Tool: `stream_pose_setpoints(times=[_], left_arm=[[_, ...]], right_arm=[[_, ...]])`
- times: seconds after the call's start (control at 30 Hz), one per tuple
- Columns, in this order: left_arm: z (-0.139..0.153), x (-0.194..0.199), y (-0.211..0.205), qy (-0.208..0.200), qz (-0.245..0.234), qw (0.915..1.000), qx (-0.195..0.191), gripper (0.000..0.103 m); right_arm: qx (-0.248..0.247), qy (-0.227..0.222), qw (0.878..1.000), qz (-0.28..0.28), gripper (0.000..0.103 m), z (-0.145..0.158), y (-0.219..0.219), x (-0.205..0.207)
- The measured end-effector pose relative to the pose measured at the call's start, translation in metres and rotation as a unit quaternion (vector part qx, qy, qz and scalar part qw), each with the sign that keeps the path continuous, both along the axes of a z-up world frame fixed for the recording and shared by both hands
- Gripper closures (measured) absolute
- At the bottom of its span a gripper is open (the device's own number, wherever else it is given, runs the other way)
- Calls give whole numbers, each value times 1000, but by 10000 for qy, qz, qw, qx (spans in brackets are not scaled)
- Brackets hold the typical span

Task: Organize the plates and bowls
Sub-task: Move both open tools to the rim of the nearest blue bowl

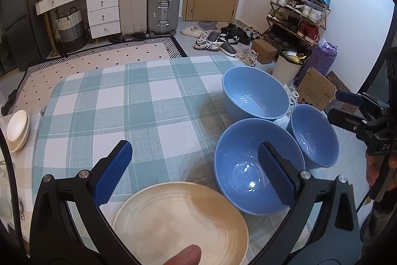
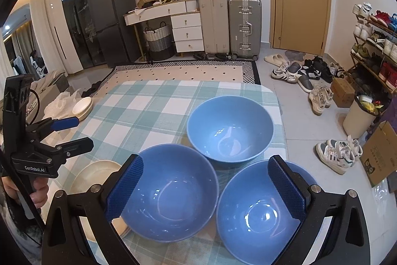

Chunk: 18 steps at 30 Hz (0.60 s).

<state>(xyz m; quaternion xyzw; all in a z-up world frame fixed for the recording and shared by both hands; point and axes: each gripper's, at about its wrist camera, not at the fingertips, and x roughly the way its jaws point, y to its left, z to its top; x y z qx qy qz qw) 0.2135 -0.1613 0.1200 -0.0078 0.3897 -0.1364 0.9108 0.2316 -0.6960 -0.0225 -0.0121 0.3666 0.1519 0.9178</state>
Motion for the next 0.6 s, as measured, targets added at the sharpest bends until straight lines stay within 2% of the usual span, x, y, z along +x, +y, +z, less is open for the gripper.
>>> stream_pose_setpoints(times=[0.6], left_arm=[[-11,58,-31,255,-128,9995,119,2]], right_arm=[[-161,207,9996,-127,1,-8,-15,44]])
